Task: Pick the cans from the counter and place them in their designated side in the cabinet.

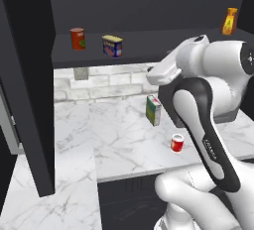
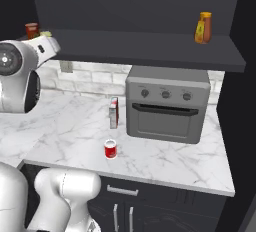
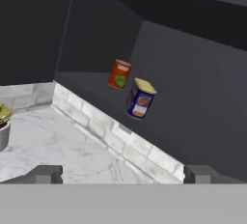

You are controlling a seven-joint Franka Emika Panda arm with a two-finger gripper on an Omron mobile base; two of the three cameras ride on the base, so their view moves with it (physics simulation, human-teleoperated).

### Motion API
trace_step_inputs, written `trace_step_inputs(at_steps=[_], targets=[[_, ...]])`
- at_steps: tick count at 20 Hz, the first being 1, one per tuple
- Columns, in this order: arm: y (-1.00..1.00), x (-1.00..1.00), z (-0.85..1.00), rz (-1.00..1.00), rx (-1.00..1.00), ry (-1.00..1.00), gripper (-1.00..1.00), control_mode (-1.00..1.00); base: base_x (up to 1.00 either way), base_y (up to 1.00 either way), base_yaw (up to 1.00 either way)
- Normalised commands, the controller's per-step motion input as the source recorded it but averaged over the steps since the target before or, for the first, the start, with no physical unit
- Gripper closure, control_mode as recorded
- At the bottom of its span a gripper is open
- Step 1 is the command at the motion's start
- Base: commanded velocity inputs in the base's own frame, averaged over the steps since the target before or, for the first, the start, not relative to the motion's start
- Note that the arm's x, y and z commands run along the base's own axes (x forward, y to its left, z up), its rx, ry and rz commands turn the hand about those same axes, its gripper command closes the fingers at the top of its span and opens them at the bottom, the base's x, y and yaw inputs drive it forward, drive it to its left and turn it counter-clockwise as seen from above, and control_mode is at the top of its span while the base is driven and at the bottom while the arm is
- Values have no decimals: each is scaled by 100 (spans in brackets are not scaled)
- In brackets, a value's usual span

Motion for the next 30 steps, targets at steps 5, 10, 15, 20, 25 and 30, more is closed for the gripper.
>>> trace_step_inputs(at_steps=[5, 10, 15, 20, 25, 30], targets=[[-18, -33, -1, 0, -28, 26, -100, -100, 0, 0, 0], [-25, -48, -18, 2, -18, 10, -100, -100, 0, 0, 0], [-27, -58, -38, 2, -10, 0, -100, -100, 0, 0, 0], [-14, -38, -39, 0, -7, 3, -100, -100, 0, 0, 0], [0, -16, -16, -1, 0, 1, -100, -100, 0, 0, 0], [-14, -9, -14, -5, 0, 0, -100, -100, 0, 0, 0]])
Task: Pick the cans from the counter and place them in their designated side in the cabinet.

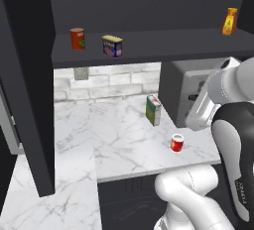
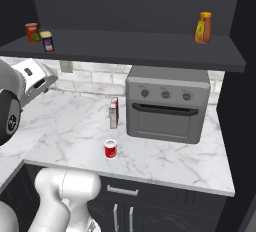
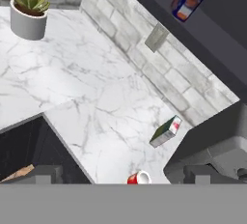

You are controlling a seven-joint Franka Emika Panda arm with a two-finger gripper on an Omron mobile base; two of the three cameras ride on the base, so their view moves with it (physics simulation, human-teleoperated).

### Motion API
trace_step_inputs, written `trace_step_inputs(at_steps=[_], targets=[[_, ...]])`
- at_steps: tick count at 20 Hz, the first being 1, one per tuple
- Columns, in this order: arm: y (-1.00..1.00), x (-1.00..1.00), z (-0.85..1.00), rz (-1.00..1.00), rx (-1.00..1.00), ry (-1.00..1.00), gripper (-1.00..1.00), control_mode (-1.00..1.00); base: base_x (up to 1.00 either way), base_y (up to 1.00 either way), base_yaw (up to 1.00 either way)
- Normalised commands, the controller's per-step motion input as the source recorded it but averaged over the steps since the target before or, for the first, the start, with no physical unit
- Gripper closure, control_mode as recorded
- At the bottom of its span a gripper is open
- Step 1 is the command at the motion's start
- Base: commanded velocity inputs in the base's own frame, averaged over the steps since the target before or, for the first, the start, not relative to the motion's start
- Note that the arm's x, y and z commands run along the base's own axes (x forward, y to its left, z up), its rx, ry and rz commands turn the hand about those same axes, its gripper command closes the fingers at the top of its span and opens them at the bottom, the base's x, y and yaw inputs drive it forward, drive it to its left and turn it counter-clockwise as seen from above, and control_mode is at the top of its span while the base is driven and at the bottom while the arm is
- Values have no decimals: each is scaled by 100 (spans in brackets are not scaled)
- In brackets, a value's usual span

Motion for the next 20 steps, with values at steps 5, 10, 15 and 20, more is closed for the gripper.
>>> trace_step_inputs(at_steps=[5, 10, 15, 20], targets=[[-23, -9, -17, -8, -1, 1, -100, -100, 0, 0, 0], [-20, -3, -17, -12, -1, 3, -100, -100, 0, 0, 0], [-6, 0, -9, -12, 0, 5, -100, -100, 0, 0, 0], [-16, 0, -6, -6, 2, 5, -100, -100, 0, 0, 0]])
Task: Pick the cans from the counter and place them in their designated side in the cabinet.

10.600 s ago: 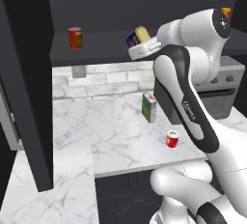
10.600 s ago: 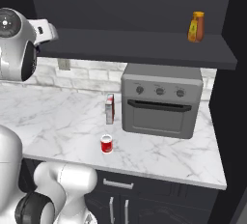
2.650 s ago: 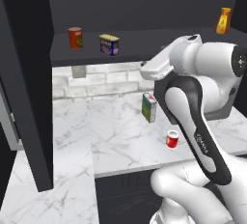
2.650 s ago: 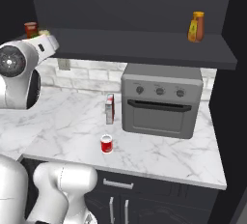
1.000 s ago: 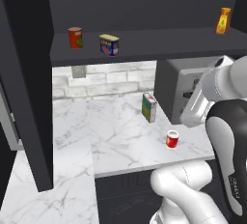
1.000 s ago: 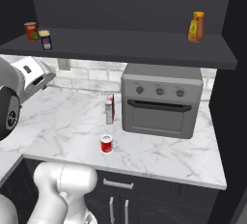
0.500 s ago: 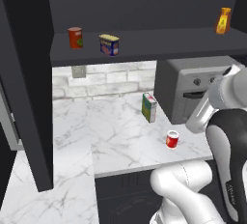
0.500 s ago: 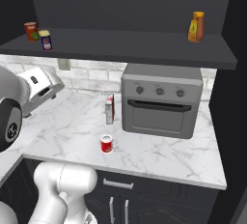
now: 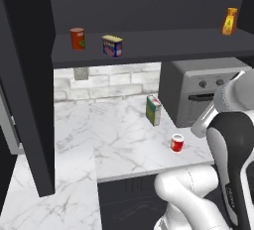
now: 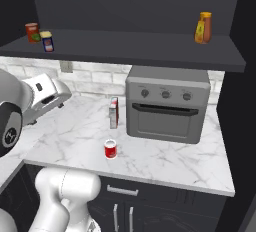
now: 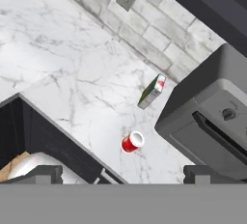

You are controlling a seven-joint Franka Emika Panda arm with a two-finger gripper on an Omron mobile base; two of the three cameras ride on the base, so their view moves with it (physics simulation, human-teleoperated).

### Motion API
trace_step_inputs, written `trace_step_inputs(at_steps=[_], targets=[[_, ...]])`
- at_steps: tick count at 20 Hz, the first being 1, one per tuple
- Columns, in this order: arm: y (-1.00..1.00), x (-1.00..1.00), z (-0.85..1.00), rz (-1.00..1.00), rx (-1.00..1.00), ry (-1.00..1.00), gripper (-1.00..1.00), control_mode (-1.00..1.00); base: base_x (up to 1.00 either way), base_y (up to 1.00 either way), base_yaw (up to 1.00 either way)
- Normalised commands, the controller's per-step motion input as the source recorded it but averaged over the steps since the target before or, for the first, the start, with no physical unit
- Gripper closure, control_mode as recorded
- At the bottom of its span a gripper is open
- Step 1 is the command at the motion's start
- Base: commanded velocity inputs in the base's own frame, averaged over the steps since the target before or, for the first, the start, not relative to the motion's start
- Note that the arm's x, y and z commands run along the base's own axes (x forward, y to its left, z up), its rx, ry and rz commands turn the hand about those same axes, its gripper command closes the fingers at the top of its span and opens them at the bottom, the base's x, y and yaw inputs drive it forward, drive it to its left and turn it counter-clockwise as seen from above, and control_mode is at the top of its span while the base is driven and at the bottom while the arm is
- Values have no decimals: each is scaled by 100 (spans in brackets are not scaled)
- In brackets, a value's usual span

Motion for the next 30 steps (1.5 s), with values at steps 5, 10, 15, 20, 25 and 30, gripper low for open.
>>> trace_step_inputs(at_steps=[5, 10, 15, 20, 25, 30], targets=[[-24, 0, -9, 0, 0, 5, -100, -100, 0, 0, 0], [-25, -1, -19, 0, 1, 3, -100, -100, 0, 0, 0], [-12, 0, -27, -5, 0, 1, -100, -100, 0, 0, 0], [-1, 2, -19, -12, 0, 3, -100, -100, 0, 0, 0], [-5, 4, -4, -11, 1, 5, -100, -100, 0, 0, 0], [-15, 2, 0, -4, 3, 4, -100, -100, 0, 0, 0]])
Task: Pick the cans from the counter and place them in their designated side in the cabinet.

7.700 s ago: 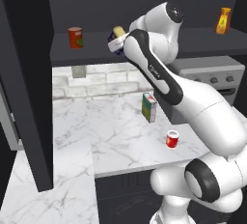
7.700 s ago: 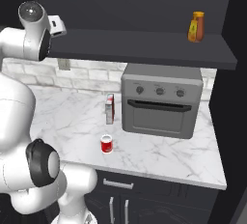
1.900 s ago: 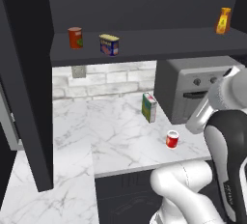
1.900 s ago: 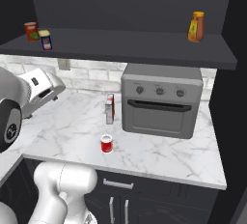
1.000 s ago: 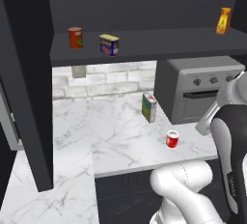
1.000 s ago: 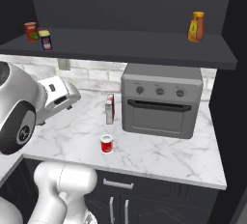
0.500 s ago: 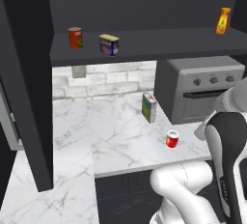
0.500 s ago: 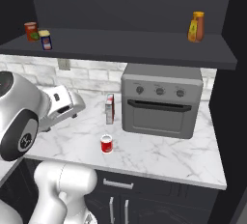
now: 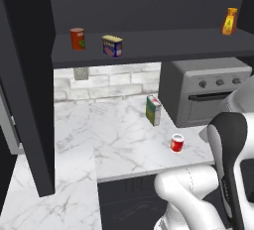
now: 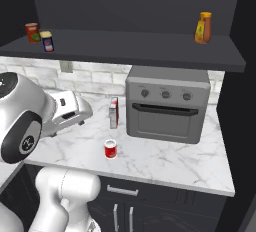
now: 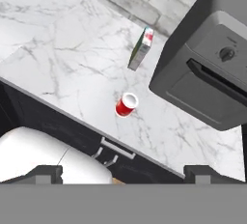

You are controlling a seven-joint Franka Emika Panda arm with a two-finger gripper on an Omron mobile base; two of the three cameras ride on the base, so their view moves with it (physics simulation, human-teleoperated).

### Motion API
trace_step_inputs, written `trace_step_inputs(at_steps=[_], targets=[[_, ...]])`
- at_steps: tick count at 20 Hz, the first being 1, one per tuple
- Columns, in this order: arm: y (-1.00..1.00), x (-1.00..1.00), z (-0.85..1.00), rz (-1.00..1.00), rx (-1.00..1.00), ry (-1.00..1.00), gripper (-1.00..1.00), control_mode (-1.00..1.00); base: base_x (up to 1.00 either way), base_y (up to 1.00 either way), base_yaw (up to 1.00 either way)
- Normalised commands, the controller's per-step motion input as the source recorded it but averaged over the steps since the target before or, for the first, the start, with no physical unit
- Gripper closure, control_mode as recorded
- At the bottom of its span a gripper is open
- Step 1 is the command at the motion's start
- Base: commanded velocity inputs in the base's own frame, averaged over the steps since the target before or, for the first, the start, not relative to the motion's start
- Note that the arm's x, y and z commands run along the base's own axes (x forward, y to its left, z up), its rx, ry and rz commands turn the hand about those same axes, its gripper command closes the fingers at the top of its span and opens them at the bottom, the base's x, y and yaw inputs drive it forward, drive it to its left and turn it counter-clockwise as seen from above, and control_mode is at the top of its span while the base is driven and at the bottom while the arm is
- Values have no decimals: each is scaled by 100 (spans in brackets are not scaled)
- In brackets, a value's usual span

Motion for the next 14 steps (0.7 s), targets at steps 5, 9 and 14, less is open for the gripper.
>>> trace_step_inputs(at_steps=[5, 9, 14], targets=[[-18, 3, -1, 0, 7, 6, -100, -100, 0, 0, 0], [-8, 0, -2, 0, 7, 2, -100, -100, 0, 0, 0], [0, 5, -2, -1, 6, 0, -100, -100, 0, 0, 0]])
